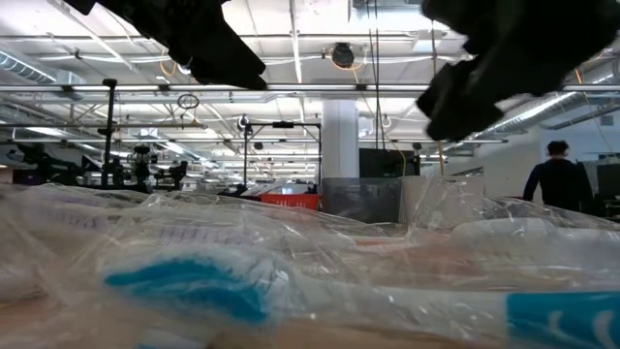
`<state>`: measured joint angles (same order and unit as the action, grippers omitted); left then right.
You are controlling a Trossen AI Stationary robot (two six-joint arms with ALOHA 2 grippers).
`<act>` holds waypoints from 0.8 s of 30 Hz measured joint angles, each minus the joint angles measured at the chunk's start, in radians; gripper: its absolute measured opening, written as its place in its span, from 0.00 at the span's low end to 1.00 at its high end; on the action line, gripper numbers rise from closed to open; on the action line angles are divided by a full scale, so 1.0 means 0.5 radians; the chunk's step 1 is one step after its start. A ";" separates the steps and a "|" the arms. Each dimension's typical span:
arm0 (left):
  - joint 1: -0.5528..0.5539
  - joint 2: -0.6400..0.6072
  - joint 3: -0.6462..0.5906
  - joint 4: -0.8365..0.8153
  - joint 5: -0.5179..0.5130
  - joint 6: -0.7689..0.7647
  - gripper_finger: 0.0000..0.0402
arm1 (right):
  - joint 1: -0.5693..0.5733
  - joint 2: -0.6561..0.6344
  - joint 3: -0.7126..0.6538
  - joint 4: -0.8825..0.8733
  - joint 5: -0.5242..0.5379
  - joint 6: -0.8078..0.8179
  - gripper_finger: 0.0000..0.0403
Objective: Pick & Place Toothbrushes
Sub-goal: Put the orange toothbrush into the orange basket
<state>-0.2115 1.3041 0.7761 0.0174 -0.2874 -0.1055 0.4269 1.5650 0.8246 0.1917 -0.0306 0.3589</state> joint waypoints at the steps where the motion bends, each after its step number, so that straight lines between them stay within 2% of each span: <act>1: 0.000 0.000 0.000 0.000 0.000 0.000 0.61 | 0.058 0.000 0.000 -0.022 0.054 0.021 0.42; 13: 0.000 0.000 0.000 0.000 0.000 0.000 0.61 | 0.569 0.006 0.000 -0.150 0.686 0.408 0.42; 19: 0.000 0.000 0.000 0.000 -0.001 0.000 0.61 | 0.708 0.106 0.000 -0.149 0.803 0.613 0.42; 24: 0.000 0.000 0.000 0.000 -0.001 0.000 0.61 | 0.735 0.203 -0.001 -0.090 0.854 0.634 0.42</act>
<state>-0.2115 1.3041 0.7761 0.0174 -0.2878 -0.1055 0.7944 1.6663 0.8242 0.1469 0.3964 0.6761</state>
